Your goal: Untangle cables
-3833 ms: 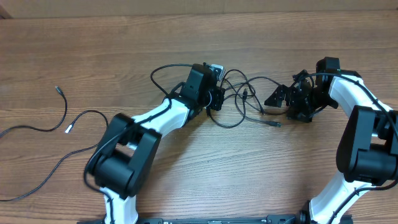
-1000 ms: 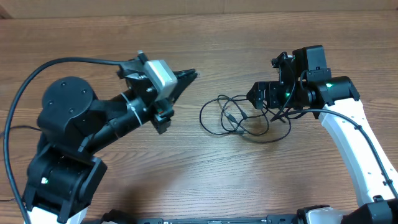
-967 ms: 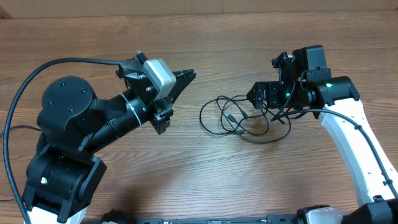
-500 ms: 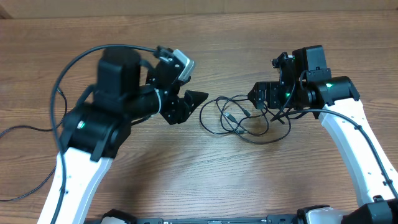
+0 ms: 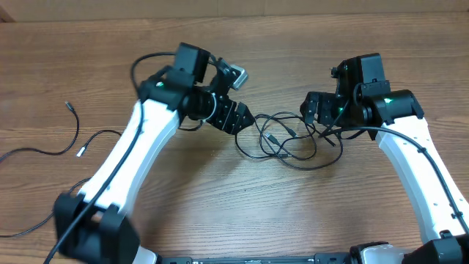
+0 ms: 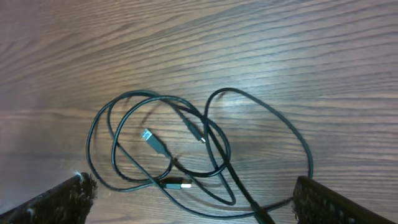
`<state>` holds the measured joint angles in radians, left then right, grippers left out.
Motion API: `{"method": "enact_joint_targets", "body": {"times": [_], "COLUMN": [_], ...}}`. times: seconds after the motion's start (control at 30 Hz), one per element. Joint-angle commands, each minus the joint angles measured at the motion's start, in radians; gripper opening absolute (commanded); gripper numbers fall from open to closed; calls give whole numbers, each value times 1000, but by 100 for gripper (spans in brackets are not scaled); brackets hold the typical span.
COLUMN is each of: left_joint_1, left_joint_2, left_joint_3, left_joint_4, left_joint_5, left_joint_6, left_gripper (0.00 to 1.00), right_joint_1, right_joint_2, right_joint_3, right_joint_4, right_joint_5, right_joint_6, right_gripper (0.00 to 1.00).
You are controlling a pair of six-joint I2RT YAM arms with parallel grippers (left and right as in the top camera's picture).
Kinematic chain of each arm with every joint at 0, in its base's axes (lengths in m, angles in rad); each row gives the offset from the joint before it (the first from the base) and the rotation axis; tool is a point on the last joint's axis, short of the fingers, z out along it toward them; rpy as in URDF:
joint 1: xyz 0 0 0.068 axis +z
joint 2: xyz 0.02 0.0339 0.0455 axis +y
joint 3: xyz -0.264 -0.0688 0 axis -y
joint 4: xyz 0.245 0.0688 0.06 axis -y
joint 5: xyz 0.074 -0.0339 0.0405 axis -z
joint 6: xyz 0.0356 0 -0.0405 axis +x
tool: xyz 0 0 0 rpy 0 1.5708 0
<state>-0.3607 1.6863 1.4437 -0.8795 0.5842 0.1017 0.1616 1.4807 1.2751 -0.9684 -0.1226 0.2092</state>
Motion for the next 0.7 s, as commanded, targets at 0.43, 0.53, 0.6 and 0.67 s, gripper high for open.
{"method": "enact_joint_targets", "body": {"times": [0.43,0.53,0.6,0.67], "left_joint_1": [-170,-165,-165,-165], "left_joint_2": [347,391,416,430], "left_joint_3": [11,11,11,11], "left_joint_4": [203,219,227,232], "left_joint_5": [52,52,53,56], "left_joint_6": [-69,-95,-103,-103], "left_gripper": [84,84,83,83], "right_joint_1": [-18,-18,-18,-18], "right_joint_2": [2,2,2,2], "right_joint_3": [-5,-5,-5,-5], "right_joint_4": [-10,-14,-18,-21], "right_joint_5": [33,32,33,34], "right_joint_6": [30,30,29,26], "right_gripper": [100,100,100,100]}}
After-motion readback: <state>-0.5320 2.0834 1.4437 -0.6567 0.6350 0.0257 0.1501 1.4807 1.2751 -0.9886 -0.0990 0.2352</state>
